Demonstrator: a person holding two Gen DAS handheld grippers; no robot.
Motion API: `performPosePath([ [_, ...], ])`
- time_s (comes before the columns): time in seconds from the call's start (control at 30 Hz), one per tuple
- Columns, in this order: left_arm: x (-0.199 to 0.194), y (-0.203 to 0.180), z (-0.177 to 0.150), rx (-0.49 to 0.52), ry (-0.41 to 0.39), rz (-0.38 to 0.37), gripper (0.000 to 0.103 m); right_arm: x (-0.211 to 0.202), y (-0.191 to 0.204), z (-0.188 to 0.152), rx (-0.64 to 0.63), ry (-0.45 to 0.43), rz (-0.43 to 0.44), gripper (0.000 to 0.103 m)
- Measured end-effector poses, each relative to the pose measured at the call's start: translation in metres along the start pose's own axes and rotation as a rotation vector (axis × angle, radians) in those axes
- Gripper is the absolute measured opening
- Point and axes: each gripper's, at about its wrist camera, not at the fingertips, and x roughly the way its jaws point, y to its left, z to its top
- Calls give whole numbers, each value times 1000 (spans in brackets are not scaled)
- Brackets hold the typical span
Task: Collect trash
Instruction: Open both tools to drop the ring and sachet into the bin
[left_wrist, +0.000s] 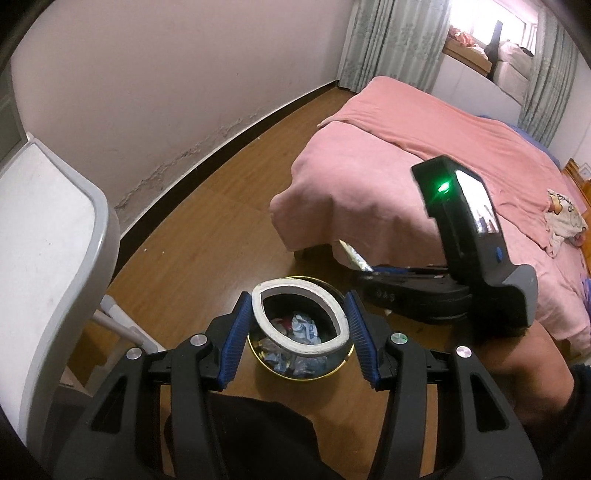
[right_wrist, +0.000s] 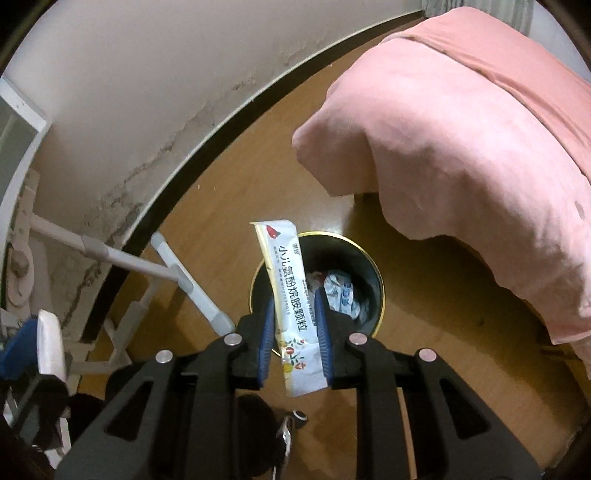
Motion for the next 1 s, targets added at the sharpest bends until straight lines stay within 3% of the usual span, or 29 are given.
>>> performPosePath([
  [0.1, -2, 1, 0, 3, 8, 6, 50, -8, -2, 3, 30, -32, 9, 69],
  [0.37, 16, -2, 5, -2, 58, -8, 51, -26, -18, 10, 113, -115, -10, 69],
  [0.7, 57, -25, 15, 51, 56, -20, 52, -58, -42, 14, 217, -261, -47, 69],
  [0.87, 60, -26, 23, 47, 44, -28, 73, -64, -51, 14, 257, -287, -46, 69],
  [1.0, 51, -23, 28, 54, 26, -35, 79, -60, -46, 15, 241, -269, -39, 69],
])
